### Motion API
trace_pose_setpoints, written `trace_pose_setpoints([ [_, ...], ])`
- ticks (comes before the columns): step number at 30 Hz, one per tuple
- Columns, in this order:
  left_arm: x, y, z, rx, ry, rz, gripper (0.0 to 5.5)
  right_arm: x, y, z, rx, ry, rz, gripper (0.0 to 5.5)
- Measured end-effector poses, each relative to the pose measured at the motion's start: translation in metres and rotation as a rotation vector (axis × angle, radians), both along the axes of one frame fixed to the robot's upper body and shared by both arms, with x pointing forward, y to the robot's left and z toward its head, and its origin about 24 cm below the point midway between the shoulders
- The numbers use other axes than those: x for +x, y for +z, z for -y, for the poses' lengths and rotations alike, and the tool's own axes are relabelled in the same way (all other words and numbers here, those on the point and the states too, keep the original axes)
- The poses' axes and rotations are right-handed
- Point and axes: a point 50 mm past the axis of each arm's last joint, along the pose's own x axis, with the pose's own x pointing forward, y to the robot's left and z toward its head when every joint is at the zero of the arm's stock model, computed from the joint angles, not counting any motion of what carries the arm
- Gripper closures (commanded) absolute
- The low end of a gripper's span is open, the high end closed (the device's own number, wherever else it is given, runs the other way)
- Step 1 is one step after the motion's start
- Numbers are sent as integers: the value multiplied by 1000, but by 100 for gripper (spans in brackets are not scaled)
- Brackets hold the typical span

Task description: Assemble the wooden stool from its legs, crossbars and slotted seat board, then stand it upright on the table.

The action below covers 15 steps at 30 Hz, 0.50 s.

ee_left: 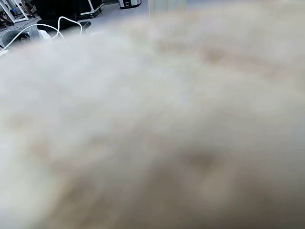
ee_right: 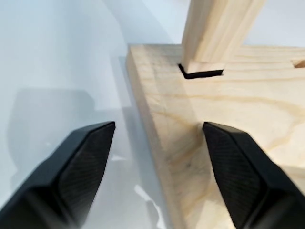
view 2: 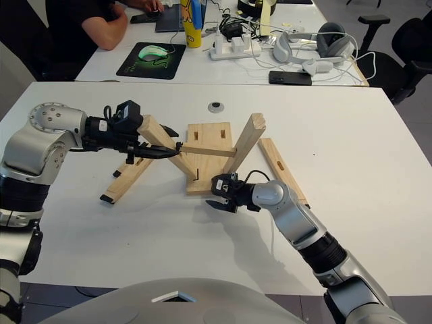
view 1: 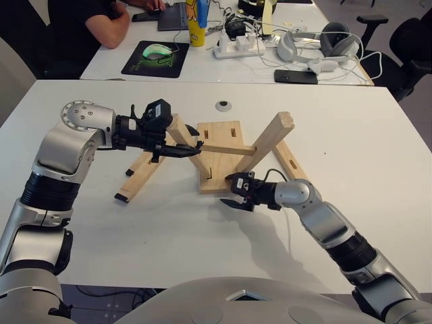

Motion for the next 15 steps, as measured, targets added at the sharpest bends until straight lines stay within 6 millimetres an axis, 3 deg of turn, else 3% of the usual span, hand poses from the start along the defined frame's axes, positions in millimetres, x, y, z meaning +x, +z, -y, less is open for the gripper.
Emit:
trace_pose_setpoints([
  [5,0,0,4,-5,24,3,344,-4,4,-3,102,-6,-58,329],
  [7,0,0,6,-8,32,4,344,-6,15,0,177,-29,-85,353],
  [11,-1,1,9,-5,42,8,344,-17,50,-7,434,-36,-164,407],
  [15,-2,1,10,-3,46,7,344,-31,88,-22,602,-27,-107,461],
])
